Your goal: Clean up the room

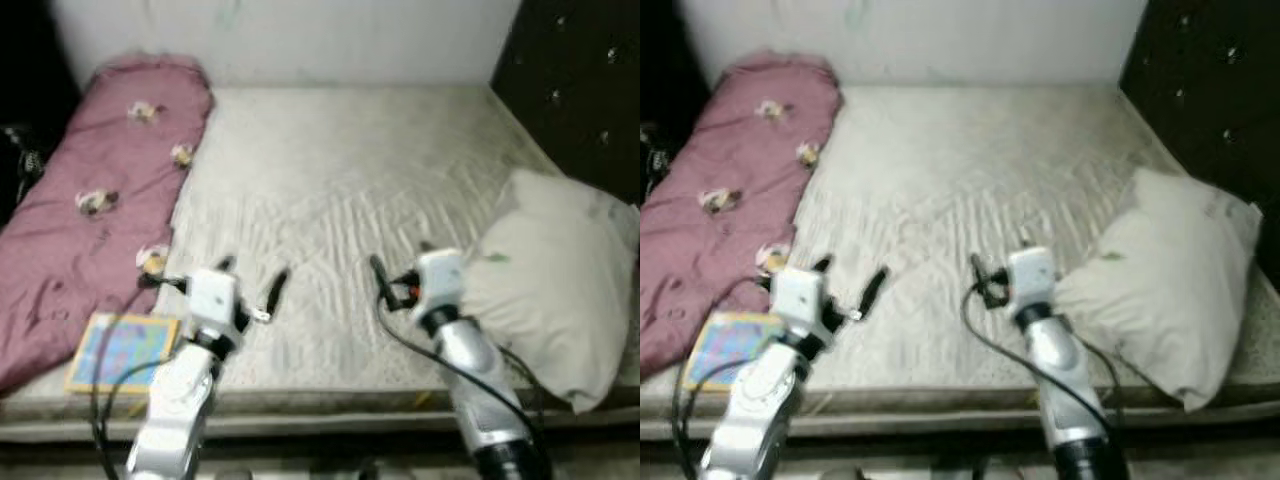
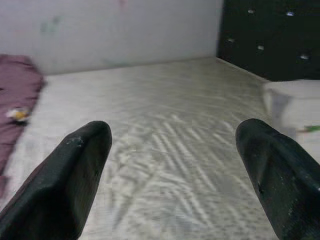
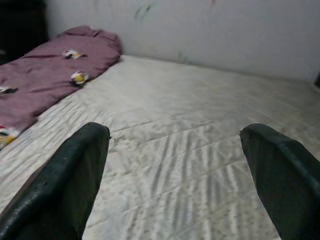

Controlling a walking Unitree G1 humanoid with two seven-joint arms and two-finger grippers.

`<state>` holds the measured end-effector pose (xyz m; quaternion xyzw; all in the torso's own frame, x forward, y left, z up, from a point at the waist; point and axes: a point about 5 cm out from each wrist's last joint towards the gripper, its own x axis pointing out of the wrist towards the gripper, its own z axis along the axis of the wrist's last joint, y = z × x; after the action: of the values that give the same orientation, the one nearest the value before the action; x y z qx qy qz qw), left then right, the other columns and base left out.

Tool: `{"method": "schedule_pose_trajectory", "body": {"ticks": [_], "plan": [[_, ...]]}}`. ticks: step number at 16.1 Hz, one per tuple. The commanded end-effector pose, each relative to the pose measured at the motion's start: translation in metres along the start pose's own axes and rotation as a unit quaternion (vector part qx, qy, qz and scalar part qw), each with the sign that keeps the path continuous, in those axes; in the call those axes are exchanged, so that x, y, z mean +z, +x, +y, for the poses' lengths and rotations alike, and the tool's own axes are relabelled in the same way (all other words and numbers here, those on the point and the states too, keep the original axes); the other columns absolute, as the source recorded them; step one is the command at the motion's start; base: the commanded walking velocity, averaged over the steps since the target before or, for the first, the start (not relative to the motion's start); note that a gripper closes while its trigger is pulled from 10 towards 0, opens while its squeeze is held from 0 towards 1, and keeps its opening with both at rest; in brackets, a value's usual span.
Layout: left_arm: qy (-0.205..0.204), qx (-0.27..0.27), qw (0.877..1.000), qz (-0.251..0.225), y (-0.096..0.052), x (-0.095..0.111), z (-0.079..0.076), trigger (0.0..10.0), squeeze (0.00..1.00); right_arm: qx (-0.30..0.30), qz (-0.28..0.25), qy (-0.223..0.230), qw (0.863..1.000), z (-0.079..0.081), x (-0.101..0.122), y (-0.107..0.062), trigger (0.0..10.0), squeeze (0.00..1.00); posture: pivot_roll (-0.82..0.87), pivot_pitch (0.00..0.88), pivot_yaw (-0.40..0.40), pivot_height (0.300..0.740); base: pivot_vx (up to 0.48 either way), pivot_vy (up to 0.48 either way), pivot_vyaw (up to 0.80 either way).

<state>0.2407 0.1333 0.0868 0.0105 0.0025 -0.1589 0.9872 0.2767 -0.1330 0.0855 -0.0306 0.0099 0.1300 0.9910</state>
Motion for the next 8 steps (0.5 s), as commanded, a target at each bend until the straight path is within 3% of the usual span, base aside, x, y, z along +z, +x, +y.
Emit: {"method": "schedule_pose_trajectory", "body": {"ticks": [1,6,8], "plan": [[0.009,0.016,1.000,0.012,-0.0035,-0.0024,0.0099,10.0,0.00,0.015,-0.009,0.003,1.000,0.0101,0.0044,0.0040,10.0,0.00,-0.03,0.000,-0.007,0.740,0.000,0.000,0.00],[0.018,0.019,1.000,0.011,-0.0041,-0.0019,0.0103,10.0,0.00,0.013,-0.006,0.009,1.000,0.0099,0.0037,0.0038,10.0,0.00,-0.03,0.000,-0.008,0.740,0.000,0.000,0.00],[0.018,0.018,1.000,0.012,-0.0045,-0.0019,0.0100,10.0,0.00,0.013,-0.006,0.008,1.000,0.0101,0.0033,0.0036,10.0,0.00,-0.03,0.002,-0.008,0.740,0.000,-0.242,0.00]]}}
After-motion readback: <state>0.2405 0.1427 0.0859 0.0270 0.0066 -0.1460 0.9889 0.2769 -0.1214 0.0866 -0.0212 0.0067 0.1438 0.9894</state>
